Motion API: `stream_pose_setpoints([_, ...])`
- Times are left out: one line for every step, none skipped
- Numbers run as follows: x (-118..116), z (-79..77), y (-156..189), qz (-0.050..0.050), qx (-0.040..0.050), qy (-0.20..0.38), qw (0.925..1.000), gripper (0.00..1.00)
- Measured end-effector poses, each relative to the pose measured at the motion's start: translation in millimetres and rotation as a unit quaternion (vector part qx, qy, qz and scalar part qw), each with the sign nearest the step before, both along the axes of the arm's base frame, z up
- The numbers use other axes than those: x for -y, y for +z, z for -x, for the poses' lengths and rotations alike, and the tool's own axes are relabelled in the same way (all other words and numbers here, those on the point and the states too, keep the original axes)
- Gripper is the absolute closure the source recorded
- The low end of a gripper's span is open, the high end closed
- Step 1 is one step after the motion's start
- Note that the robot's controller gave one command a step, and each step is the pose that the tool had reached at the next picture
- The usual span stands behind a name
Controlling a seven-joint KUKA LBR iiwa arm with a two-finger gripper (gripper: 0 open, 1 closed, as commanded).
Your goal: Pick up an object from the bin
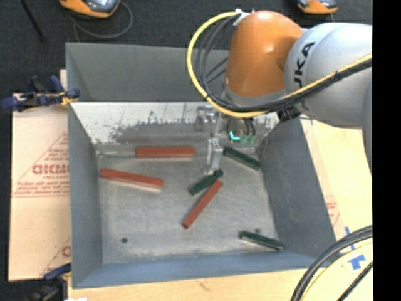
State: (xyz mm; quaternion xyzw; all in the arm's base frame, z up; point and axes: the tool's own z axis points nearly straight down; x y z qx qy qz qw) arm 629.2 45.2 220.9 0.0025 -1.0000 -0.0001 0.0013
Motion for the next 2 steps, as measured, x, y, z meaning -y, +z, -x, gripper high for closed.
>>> stream_pose_setpoints([19.1,56.9,-136.2,0.0,-0.001,0.121,0.9927,0.0])
stream_pose_setpoints([18.2,54.3,-132.5,0.0,0.003,0.12,0.9928,1.0])
